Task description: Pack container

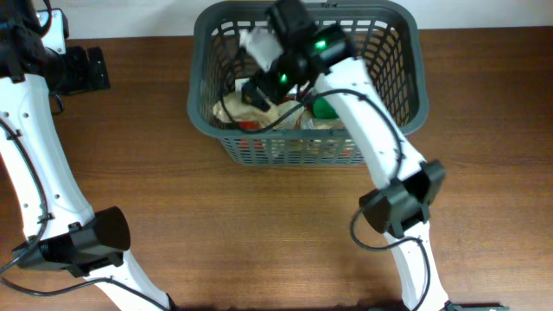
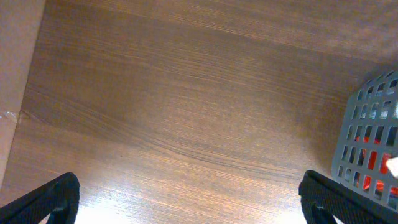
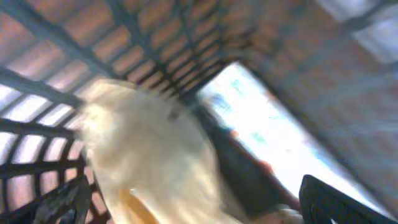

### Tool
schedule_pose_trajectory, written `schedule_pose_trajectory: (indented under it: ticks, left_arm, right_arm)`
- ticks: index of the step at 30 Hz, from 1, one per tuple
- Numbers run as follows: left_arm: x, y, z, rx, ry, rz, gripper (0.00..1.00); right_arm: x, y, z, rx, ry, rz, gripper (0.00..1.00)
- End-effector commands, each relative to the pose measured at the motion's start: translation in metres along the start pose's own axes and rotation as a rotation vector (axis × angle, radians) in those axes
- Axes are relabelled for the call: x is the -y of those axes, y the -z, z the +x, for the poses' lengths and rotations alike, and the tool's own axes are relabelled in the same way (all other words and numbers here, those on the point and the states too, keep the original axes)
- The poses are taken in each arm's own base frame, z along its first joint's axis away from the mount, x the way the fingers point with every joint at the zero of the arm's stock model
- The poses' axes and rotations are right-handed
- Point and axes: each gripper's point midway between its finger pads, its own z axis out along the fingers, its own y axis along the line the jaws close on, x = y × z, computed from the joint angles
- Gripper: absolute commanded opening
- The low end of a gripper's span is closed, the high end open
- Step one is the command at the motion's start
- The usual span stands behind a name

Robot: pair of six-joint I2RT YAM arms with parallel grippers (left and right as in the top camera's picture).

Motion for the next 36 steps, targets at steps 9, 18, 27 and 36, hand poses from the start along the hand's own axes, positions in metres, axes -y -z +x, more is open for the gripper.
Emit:
schedule_pose_trajectory:
  ticks: [9, 18, 27, 36]
  left_arm:
    - [0.001, 0.002, 0.000, 0.004, 0.012, 0.009, 0.99]
    - [0.001, 0.002, 0.000, 0.004, 0.012, 0.009, 0.99]
    - [0.001, 0.002, 0.000, 0.004, 0.012, 0.009, 0.99]
    - [0.001, 0.002, 0.000, 0.004, 0.012, 0.009, 0.99]
  right_arm:
    - [0.010, 0.337, 0.001, 0.414, -0.185, 0.616, 0.99]
    - [-0.025, 0.453, 0.067, 0.595, -0.324, 0.698, 0.99]
    - [-0.052, 0.512, 0.102, 0.748, -0.343, 0.697, 0.99]
    - [-0.068, 0.530, 0.114, 0.812, -0.332, 0.656, 0.98]
